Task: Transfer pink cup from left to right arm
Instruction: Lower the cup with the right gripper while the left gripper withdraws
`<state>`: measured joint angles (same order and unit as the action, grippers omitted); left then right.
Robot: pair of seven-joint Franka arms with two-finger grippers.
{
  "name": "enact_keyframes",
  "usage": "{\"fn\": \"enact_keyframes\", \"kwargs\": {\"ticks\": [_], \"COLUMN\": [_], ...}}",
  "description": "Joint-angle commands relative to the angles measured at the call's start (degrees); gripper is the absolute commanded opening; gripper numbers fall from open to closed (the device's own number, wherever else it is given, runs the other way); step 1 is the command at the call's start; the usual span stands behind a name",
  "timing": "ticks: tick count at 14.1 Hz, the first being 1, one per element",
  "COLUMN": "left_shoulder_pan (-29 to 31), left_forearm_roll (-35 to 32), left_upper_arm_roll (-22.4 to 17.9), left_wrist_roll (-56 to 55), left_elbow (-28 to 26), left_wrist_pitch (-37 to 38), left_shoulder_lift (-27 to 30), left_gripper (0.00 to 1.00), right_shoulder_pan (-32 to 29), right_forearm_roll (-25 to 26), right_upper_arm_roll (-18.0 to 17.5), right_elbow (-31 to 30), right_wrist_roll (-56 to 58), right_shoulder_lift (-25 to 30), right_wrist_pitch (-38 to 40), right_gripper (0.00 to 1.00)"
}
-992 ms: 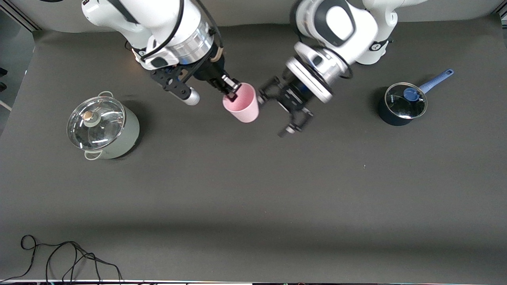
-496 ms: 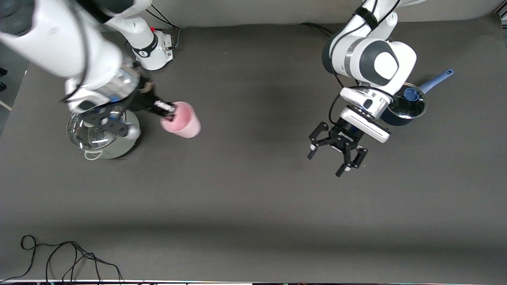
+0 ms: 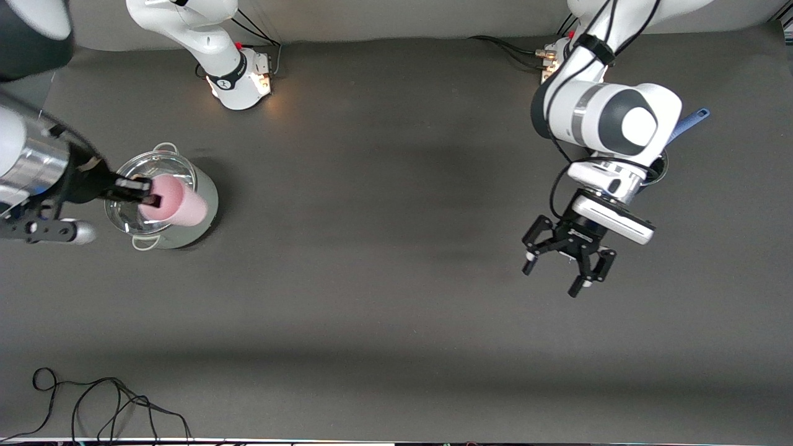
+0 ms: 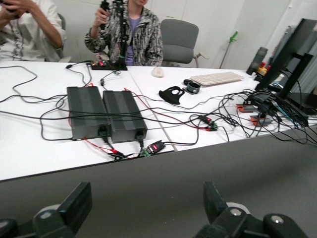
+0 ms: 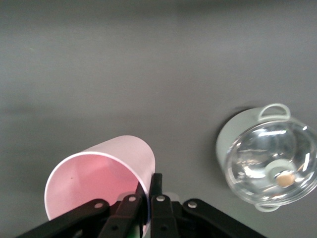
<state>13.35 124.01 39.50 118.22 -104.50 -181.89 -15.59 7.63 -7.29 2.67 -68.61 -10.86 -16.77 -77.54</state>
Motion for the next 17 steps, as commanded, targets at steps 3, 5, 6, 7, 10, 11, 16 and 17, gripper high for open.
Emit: {"fn": "enact_keyframes", "kwargs": {"ticks": [3,5,6,7,10,11,16,17], "left_shoulder_pan": [1.1,1.2,1.3,1.7,2.5,3.1,6.0,6.8], "left_forearm_roll": [-10.4,-14.4,-15.4,-15.7,-20.4,-23.1,-37.3,-41.5], "left_upper_arm_roll": [0.1,0.1,0.1,0.1,0.1,0.1,0.0,0.0], "left_wrist_roll": [-25.8,-35.6,-39.1,-42.3,-55.2,-60.8,-79.4,-83.5], "left_elbow": [1.7,1.6,1.3,1.3,1.3,1.3,-0.2,-0.8], "left_wrist_pitch": [-0.1,0.3,1.3,2.5,6.9,10.4,20.9,23.7], "left_shoulder_lift": [-0.4,-0.3,-0.2,-0.2,-0.2,-0.2,0.6,1.1], "left_gripper": [1.00,1.00,1.00,1.00,1.00,1.00,1.00,1.00], "right_shoulder_pan": [0.8,0.8,0.7,0.7,0.7,0.7,0.6,0.5], "right_forearm_roll": [0.7,0.7,0.7,0.6,0.0,0.0,-0.2,-0.1], "right_upper_arm_roll": [2.9,2.9,3.0,3.5,5.7,6.2,6.2,6.2], "right_elbow": [-25.4,-32.1,-34.8,-38.0,-48.2,-51.3,-57.2,-57.2], "right_wrist_roll": [5.3,6.0,6.8,7.9,12.8,13.8,14.7,14.8], "right_shoulder_lift": [8.6,9.0,8.9,8.6,7.6,7.1,1.5,0.7], "right_wrist_pitch": [-19.8,-27.3,-31.0,-35.0,-48.4,-52.7,-67.0,-68.2], "right_gripper": [0.00,0.00,0.00,0.00,0.00,0.00,0.00,0.00]}}
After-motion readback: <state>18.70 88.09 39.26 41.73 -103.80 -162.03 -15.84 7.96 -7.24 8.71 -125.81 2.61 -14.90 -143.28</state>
